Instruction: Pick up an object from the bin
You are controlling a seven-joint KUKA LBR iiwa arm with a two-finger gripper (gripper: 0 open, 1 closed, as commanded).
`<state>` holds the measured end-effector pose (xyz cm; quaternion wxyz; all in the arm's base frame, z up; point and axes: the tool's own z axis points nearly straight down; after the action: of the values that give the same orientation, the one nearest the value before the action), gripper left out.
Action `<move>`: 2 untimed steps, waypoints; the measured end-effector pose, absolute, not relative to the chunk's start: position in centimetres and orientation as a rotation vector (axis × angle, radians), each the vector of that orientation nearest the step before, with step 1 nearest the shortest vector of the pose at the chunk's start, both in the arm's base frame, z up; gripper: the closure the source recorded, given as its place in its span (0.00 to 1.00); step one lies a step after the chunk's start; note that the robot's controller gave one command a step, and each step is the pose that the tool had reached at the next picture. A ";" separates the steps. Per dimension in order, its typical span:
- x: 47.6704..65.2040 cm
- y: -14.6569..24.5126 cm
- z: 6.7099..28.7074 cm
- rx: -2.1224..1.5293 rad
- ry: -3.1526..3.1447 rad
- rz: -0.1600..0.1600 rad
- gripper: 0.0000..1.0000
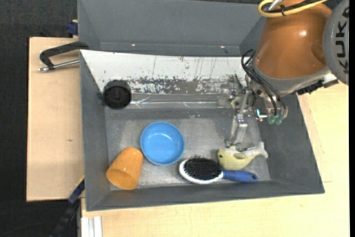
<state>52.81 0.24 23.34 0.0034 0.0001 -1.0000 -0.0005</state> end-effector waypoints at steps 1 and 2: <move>50.5 0.1 7.3 0.071 -3.139 0.001 0.00; 50.4 3.6 7.4 -0.589 -3.089 -0.002 0.00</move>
Offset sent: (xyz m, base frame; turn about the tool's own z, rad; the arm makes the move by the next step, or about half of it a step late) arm -0.0240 -0.0013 -0.1620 -0.0460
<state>50.42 3.59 7.41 -0.0017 -0.1872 -0.9823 -0.0005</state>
